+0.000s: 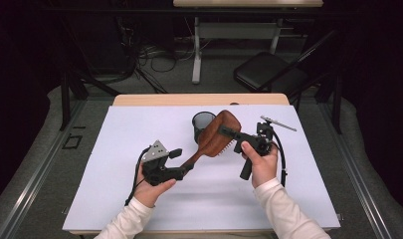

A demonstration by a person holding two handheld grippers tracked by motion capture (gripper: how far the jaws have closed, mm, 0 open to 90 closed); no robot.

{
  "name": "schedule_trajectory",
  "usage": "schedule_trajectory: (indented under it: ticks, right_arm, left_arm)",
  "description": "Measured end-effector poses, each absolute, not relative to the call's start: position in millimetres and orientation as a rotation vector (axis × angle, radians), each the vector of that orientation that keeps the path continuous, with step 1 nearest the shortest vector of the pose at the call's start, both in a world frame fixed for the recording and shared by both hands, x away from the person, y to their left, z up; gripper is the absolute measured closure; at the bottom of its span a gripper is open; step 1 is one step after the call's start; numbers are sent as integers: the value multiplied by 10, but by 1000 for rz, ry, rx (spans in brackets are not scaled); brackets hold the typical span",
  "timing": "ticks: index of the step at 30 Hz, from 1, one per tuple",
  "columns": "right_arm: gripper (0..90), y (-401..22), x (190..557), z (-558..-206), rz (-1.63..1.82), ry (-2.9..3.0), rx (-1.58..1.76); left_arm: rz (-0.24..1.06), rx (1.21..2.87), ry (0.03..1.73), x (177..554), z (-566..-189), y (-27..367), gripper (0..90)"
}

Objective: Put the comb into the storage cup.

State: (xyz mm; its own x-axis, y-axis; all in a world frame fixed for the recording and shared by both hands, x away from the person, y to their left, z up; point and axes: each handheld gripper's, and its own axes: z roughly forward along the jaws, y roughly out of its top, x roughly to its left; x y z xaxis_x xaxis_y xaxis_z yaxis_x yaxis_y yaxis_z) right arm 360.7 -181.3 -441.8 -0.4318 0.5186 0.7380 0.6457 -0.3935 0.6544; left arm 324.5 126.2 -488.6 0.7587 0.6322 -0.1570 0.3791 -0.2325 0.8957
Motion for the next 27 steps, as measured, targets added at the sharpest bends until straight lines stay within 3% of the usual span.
schedule_trajectory:
  ticks: [17, 27]
  right_arm:
    - [518, -1887, 3648, -4296, -1987, -1741, -1638]
    - [518, -1889, 3669, -4200, -2018, -1774, -1629]
  left_arm:
    - [335, 1814, 854, 3353, -4841, 1529, 302]
    - [271, 1798, 855, 3378, -4838, 1595, 242]
